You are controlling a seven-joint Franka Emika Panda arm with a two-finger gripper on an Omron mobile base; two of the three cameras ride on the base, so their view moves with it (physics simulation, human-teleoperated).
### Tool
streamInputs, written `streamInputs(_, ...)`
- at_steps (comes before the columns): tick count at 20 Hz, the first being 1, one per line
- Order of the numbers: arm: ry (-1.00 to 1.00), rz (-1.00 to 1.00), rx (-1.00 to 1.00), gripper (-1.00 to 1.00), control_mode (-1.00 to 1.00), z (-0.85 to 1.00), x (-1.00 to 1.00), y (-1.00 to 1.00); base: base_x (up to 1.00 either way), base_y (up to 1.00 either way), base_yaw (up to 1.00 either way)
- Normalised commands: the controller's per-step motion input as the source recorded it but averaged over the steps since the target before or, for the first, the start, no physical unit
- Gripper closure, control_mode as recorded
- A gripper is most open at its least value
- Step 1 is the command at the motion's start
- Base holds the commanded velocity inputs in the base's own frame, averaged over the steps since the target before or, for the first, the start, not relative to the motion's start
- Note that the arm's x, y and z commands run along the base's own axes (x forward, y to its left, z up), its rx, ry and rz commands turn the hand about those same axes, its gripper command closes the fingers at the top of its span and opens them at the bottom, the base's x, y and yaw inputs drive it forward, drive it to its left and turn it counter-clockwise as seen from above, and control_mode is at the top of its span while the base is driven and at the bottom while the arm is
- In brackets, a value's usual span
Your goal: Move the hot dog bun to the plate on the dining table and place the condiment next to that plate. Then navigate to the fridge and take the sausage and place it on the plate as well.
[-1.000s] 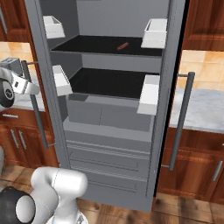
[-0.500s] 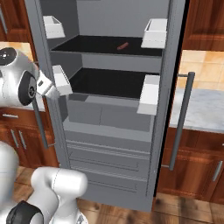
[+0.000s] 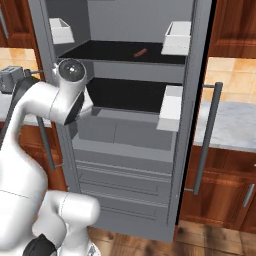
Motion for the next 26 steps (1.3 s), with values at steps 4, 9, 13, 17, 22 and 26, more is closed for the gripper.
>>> streamInputs(4,0.01,0.07,0.39,-1.00,-1.00,0.04,0.69,0.16,0.00,0.00,0.00)
streamInputs(9,0.03,0.06,0.28,-1.00,-1.00,0.00,0.64,0.27,0.00,0.00,0.00)
streamInputs(13,0.01,0.01,0.21,-1.00,-1.00,0.01,0.46,0.32,0.00,0.00,0.00)
streamInputs(17,0.05,0.00,0.18,-1.00,-1.00,0.01,0.43,0.37,0.00,0.00,0.00)
streamInputs(22,0.07,0.00,0.12,-1.00,-1.00,0.03,0.16,0.42,0.00,0.00,0.00)
streamInputs(26,0.04,0.05,0.02,-1.00,-1.00,0.08,-0.22,0.56,0.00,0.00,0.00)
